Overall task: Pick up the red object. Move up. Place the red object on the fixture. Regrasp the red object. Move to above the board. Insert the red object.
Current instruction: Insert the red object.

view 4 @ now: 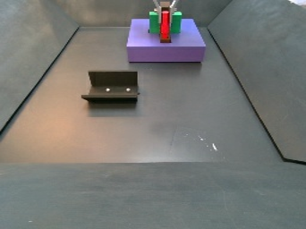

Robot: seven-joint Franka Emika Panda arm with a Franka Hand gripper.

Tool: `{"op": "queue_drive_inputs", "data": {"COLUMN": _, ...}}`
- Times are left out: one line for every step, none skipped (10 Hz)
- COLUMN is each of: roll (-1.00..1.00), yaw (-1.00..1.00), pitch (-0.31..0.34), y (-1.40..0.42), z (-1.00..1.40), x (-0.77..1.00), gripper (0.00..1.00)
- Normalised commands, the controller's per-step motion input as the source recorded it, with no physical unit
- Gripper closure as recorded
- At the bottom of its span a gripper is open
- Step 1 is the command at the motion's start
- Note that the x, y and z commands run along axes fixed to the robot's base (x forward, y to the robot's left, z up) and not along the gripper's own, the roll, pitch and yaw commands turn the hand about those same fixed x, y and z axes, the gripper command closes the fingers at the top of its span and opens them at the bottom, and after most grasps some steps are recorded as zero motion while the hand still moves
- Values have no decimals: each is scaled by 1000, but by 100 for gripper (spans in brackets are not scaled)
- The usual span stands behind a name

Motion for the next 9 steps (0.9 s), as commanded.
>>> {"op": "queue_drive_inputs", "data": {"roll": -86, "yaw": 0, "pitch": 0, "y": 17, "z": -363, "x": 80, "gripper": 100}}
{"op": "queue_drive_inputs", "data": {"roll": -71, "yaw": 6, "pitch": 0, "y": -66, "z": -320, "x": 74, "gripper": 100}}
{"op": "queue_drive_inputs", "data": {"roll": -101, "yaw": 0, "pitch": 9, "y": -274, "z": -260, "x": 91, "gripper": 100}}
{"op": "queue_drive_inputs", "data": {"roll": -133, "yaw": 0, "pitch": 24, "y": -223, "z": -220, "x": 77, "gripper": 100}}
{"op": "queue_drive_inputs", "data": {"roll": -131, "yaw": -9, "pitch": 21, "y": -26, "z": -291, "x": 46, "gripper": 100}}
{"op": "queue_drive_inputs", "data": {"roll": 0, "yaw": -89, "pitch": 4, "y": 34, "z": -394, "x": 9, "gripper": 100}}
{"op": "queue_drive_inputs", "data": {"roll": -30, "yaw": -100, "pitch": 19, "y": 186, "z": -494, "x": 0, "gripper": 100}}
{"op": "queue_drive_inputs", "data": {"roll": -150, "yaw": -100, "pitch": 24, "y": 271, "z": -523, "x": 0, "gripper": 100}}
{"op": "queue_drive_inputs", "data": {"roll": -213, "yaw": -34, "pitch": 0, "y": 123, "z": -440, "x": 0, "gripper": 100}}
